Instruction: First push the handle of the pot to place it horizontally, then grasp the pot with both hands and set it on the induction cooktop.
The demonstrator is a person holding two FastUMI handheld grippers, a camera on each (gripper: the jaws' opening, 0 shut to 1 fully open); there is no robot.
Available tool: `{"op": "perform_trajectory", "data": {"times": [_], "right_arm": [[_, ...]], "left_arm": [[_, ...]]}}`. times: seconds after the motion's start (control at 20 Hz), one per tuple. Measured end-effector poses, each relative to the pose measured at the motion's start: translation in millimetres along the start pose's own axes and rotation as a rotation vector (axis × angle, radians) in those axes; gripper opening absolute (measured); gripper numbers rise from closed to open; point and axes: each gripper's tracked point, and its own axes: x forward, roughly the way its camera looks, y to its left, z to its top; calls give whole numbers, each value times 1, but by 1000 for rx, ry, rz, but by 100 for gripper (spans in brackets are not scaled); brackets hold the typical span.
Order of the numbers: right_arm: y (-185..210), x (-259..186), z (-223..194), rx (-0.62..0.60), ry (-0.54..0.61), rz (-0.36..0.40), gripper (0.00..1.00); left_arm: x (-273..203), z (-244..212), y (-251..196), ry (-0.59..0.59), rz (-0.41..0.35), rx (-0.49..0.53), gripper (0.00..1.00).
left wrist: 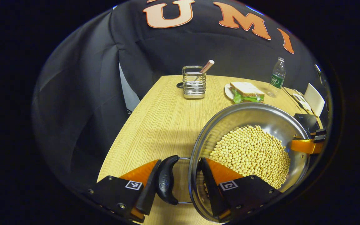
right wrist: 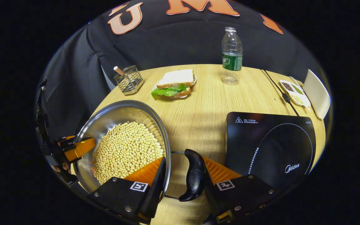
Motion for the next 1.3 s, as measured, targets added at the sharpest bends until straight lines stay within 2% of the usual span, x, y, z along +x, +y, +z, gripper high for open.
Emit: {"op": "perform_trajectory", "data": {"times": [0.3, 0.35, 0.4, 0.5, 0.6, 0.65, 0.7, 1.0, 1.05, 1.3], "right_arm": [[0, 0, 4, -24, -21, -9, 59], [-1, -1, 3, -29, -14, -12, 54], [-2, 0, 1, -34, -8, -10, 58], [-4, 0, 0, -44, -17, -4, 58], [-7, -4, 2, -40, -29, -2, 57], [-7, -5, 3, -43, -32, 1, 53], [-10, -11, 4, -47, -37, 0, 55], [-32, -51, 21, -30, -110, 8, 55], [-38, -58, 22, -29, -119, 11, 55], [-73, -97, 30, 1, -164, -2, 55]], "left_arm": [[1, 4, 4, -57, 59, 19, 69], [1, 4, 7, -65, 74, 24, 69], [1, 5, 7, -71, 82, 26, 69], [-2, 6, 7, -76, 93, 17, 69], [-1, 7, 6, -86, 98, 4, 67], [-2, 7, 5, -91, 99, 3, 67], [-3, 10, 5, -100, 103, 8, 67], [-21, 26, 10, -198, 115, 72, 64], [-24, 25, 11, -199, 114, 74, 67], [-23, 31, 9, -250, 94, 123, 66]]}}
